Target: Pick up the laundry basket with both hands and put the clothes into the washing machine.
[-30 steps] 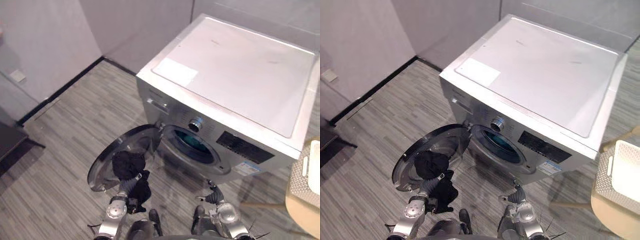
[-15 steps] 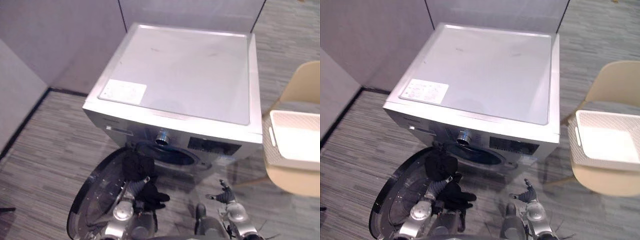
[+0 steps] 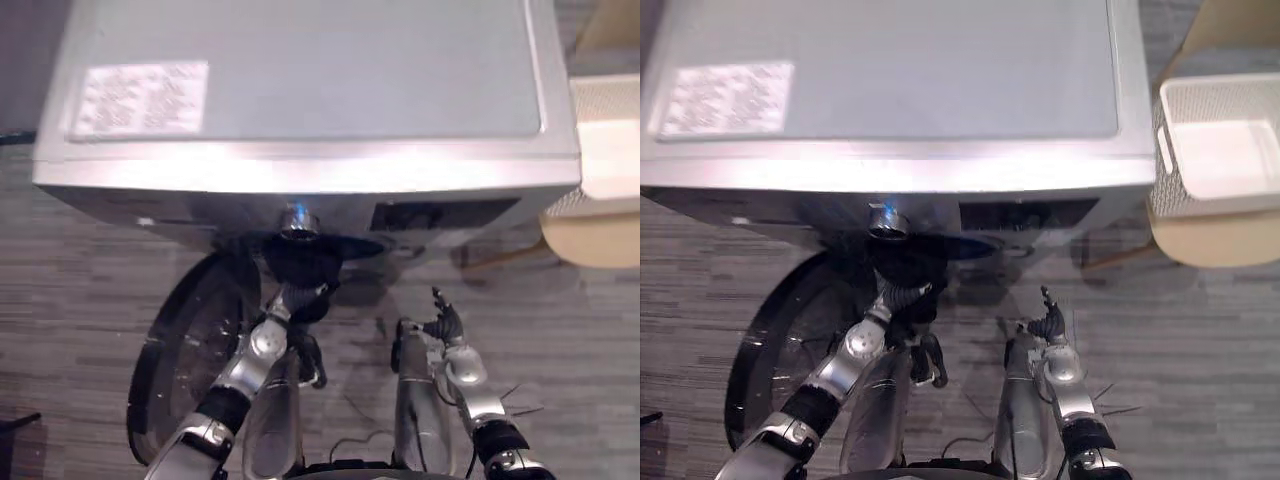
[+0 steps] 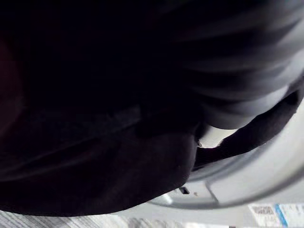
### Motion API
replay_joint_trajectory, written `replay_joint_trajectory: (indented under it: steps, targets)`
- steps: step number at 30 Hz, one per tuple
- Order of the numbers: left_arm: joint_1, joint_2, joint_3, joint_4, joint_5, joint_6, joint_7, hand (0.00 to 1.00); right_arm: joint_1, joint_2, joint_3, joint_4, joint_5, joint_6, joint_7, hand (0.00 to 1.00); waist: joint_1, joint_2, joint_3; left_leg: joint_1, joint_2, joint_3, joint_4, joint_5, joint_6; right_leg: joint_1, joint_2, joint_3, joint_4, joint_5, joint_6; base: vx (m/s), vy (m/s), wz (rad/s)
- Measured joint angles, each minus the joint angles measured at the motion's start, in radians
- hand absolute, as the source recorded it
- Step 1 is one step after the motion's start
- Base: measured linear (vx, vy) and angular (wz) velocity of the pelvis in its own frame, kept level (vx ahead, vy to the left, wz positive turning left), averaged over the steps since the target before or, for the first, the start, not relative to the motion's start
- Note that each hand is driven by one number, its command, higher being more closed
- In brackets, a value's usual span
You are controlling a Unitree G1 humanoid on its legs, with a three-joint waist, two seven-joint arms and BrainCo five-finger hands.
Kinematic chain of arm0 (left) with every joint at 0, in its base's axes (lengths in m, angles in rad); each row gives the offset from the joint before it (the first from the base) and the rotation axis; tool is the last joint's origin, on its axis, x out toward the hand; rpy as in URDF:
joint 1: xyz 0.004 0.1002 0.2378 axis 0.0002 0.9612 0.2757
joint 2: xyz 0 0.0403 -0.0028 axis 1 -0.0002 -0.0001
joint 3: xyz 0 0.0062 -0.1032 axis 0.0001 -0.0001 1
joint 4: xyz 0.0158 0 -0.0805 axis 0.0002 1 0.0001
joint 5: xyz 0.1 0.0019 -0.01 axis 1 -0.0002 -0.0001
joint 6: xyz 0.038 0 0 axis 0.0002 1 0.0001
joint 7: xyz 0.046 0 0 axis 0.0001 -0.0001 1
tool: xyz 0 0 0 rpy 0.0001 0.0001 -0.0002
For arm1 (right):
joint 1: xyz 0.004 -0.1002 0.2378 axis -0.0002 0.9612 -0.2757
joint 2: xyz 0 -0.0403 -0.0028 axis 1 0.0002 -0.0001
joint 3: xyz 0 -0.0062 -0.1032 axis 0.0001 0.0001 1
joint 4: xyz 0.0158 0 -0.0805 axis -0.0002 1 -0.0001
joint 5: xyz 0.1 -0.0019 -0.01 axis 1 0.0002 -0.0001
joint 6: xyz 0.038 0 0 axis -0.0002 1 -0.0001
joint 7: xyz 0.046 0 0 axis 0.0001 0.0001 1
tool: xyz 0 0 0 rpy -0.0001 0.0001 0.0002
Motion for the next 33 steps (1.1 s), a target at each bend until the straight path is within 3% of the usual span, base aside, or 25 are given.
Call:
replay_joint_trajectory:
  steps: [6,10,14,15,19,22,24,26,30,33]
  targets:
    - [-0.151,-0.004,0.064,-0.121,0.035,0.018,0.058,1.0,-0.087,0.006,-0.003,-0.154,0.038,-0.023,-0.02,0.0,0.001,-0.007,0.038,-0.316,0.097,-0.037,0.301,-0.075,-0.001,-0.329,0.039,0.009,0.285,-0.061,-0.017,-0.11,-0.08,-0.19]
    - [-0.269,0.015,0.118,-0.175,0.074,0.04,0.092,1.0,-0.132,0.01,-0.019,-0.168,0.049,-0.041,-0.04,0.0,0.0,-0.01,0.064,-0.489,0.122,-0.088,0.457,-0.107,-0.006,-0.496,0.049,0.007,0.454,-0.112,-0.03,-0.07,-0.133,0.06]
    - [-0.457,0.132,0.114,-0.2,0.151,0.078,0.121,1.0,-0.173,0.001,-0.056,-0.236,0.077,-0.078,-0.039,0.0,-0.009,-0.016,0.073,-0.652,0.124,-0.141,0.574,-0.112,-0.01,-0.646,0.047,0.005,0.589,-0.147,-0.04,-0.09,-0.126,0.17]
    - [-0.556,0.203,0.089,-0.2,0.182,0.092,0.129,1.0,-0.173,-0.001,-0.07,-0.256,0.081,-0.09,-0.032,0.0,-0.01,-0.034,0.083,-0.68,0.123,-0.148,0.596,-0.112,-0.011,-0.677,0.045,0.006,0.623,-0.157,-0.048,-0.08,-0.121,0.2]
    - [-0.859,0.35,-0.002,-0.177,0.228,0.11,0.149,1.0,-0.162,-0.001,-0.084,-0.295,0.089,-0.109,-0.016,0.0,-0.029,-0.044,0.087,-0.751,0.118,-0.189,0.62,-0.104,-0.023,-0.72,0.03,-0.027,0.655,-0.167,-0.065,-0.03,-0.056,0.16]
    - [-1.039,0.381,-0.043,-0.122,0.253,0.108,0.156,1.0,-0.159,0.001,-0.091,-0.305,0.089,-0.126,-0.005,0.0,-0.03,-0.051,0.086,-0.774,0.116,-0.2,0.621,-0.102,-0.027,-0.737,0.026,-0.037,0.66,-0.173,-0.073,0.02,-0.033,0.07]
    - [-1.175,0.391,-0.041,-0.047,0.255,0.115,0.169,1.0,-0.16,0.005,-0.093,-0.311,0.098,-0.137,0.002,0.0,-0.047,-0.051,0.086,-0.795,0.105,-0.218,0.621,-0.098,-0.034,-0.744,0.014,-0.056,0.663,-0.18,-0.078,0.06,-0.02,0.1]
    - [-1.22,0.398,-0.036,-0.024,0.243,0.127,0.182,1.0,-0.16,0.009,-0.096,-0.31,0.105,-0.138,0.011,0.0,-0.053,-0.051,0.086,-0.806,0.103,-0.223,0.621,-0.097,-0.035,-0.744,0.012,-0.067,0.666,-0.19,-0.077,0.05,-0.016,0.12]
    - [-1.221,0.397,-0.033,-0.029,0.204,0.168,0.329,1.0,-0.152,0.013,-0.116,-0.315,0.123,-0.158,0.009,0.0,-0.055,-0.052,0.085,-0.833,0.101,-0.239,0.621,-0.093,-0.043,-0.759,0.01,-0.083,0.668,-0.194,-0.078,0.01,-0.018,0.04]
    - [-1.221,0.372,-0.033,-0.029,0.198,0.196,0.388,1.0,-0.143,0.01,-0.129,-0.316,0.126,-0.17,0.007,0.0,-0.054,-0.055,0.083,-0.855,0.093,-0.255,0.621,-0.085,-0.056,-0.769,0.005,-0.094,0.671,-0.196,-0.083,0.0,-0.015,0.09]
